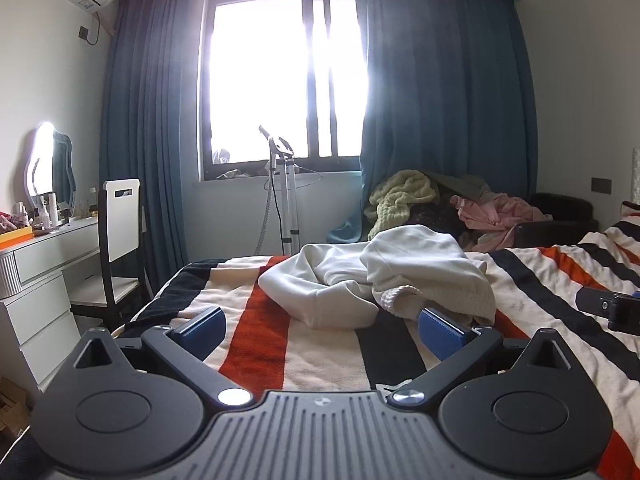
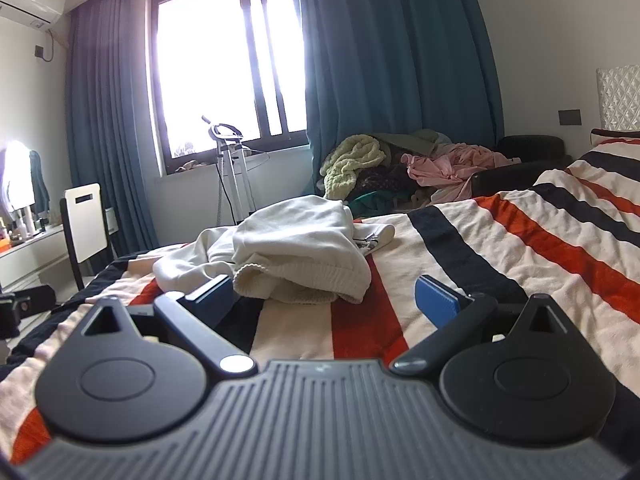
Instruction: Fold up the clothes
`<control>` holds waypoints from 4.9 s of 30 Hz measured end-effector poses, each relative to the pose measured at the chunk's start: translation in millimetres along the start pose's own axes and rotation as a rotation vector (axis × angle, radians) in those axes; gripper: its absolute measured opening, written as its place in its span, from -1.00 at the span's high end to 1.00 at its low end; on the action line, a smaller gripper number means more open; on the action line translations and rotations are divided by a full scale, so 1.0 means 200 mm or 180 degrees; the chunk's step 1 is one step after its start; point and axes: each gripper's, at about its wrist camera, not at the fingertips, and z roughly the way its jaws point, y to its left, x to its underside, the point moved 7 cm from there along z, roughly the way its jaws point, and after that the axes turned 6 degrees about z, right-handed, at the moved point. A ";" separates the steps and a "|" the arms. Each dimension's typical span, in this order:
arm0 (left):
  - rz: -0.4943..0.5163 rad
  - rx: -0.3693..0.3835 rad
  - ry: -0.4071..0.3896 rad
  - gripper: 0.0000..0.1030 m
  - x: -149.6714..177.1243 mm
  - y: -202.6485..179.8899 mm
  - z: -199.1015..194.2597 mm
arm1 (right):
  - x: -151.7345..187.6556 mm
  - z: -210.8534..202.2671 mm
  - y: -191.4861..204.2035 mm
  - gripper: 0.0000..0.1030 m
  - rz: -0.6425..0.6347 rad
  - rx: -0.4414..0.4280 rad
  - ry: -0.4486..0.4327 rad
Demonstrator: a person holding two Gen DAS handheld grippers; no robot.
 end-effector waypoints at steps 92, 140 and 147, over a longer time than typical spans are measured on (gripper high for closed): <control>-0.0146 0.0666 -0.0047 0.55 -0.37 -0.21 0.46 | -0.08 0.37 -0.24 -0.92 0.0204 0.0149 0.0006; 0.0377 0.0103 0.0342 0.21 0.25 -0.20 0.57 | 0.46 0.61 0.06 -0.92 -0.0174 0.0103 0.1531; 0.0532 0.0249 0.0312 0.14 0.26 -0.26 0.51 | 0.17 0.42 -0.13 -0.92 -0.0163 0.0712 0.0699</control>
